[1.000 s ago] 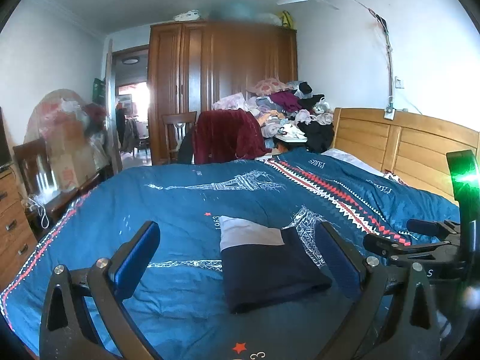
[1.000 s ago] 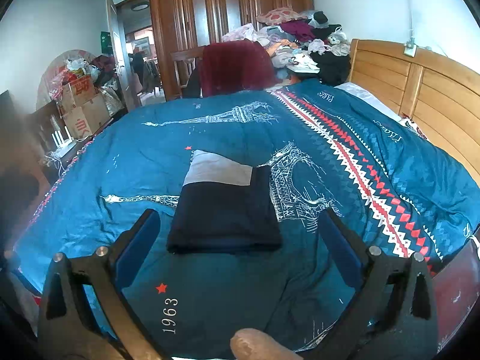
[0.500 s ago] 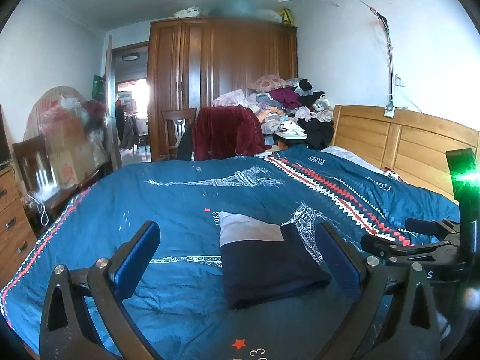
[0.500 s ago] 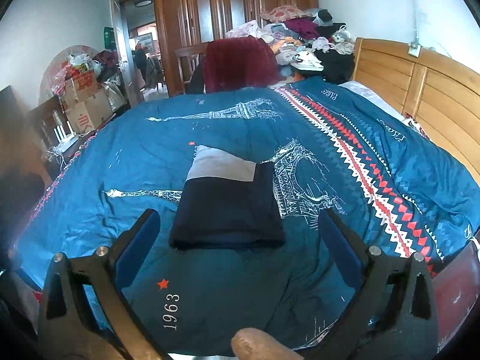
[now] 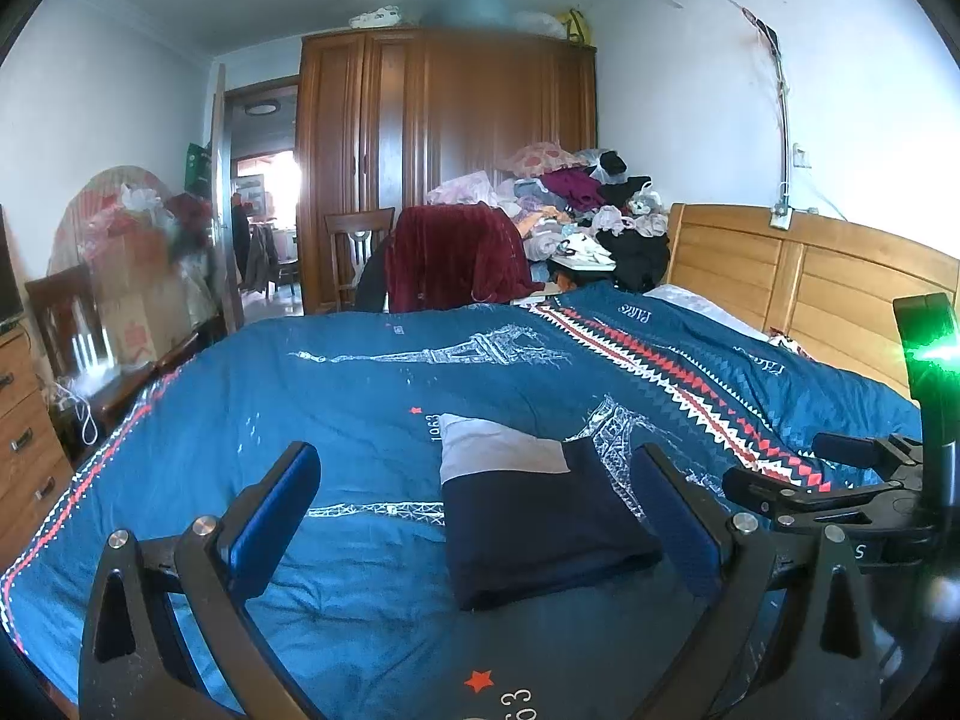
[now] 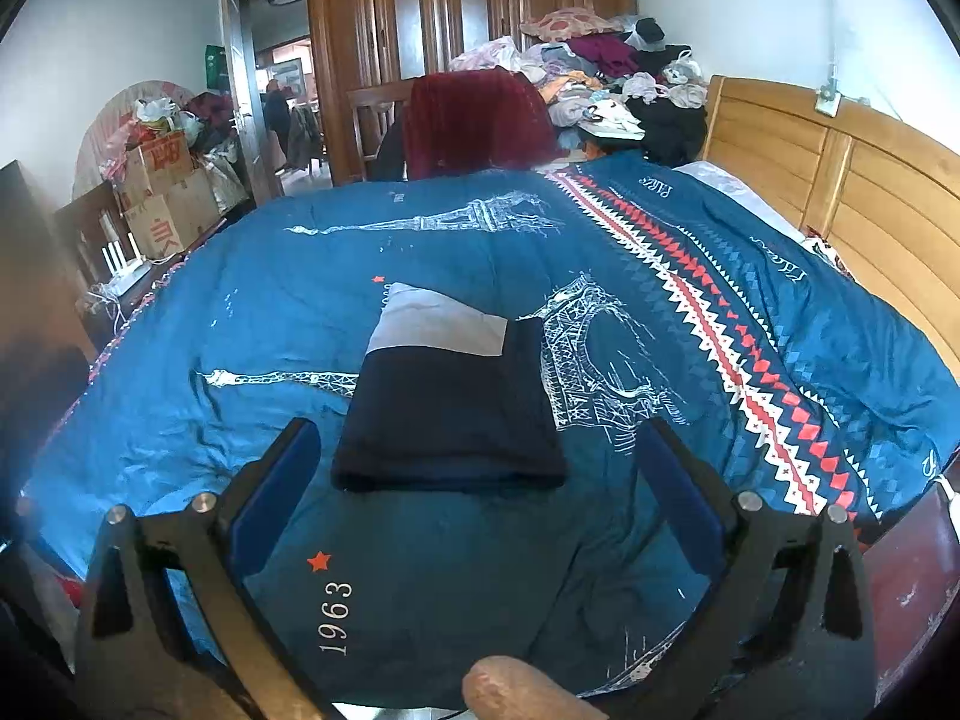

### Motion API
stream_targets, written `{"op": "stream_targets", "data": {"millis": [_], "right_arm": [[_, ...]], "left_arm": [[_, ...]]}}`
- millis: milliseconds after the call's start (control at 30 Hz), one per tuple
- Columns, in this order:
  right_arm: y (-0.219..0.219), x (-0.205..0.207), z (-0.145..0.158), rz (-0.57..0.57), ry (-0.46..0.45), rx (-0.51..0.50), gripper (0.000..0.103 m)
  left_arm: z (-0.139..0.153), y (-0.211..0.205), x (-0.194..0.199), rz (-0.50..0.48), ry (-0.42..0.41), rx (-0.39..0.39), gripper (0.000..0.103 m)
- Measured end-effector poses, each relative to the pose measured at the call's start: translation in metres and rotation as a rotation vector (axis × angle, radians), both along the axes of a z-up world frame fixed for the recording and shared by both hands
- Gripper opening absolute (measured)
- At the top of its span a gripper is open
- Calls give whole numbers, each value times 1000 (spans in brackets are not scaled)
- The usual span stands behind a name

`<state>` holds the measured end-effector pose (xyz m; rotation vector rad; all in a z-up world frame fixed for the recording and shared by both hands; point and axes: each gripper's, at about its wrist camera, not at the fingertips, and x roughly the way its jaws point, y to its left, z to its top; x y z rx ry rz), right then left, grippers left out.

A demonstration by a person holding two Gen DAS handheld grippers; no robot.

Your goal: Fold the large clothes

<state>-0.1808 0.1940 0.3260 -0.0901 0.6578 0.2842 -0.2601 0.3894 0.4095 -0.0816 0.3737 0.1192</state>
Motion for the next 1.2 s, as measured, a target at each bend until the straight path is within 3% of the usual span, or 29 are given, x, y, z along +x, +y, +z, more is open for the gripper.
{"op": "stream_targets", "data": {"millis": [400,1200], "right_arm": [[1,-3,3,-45,-40,-72,103],[8,-2,-3,-17,-6,-66,103]], "left_arm": [[-7,2,1,-1,13,-6,103],[-11,4,3,-5,27,-7,103]]}}
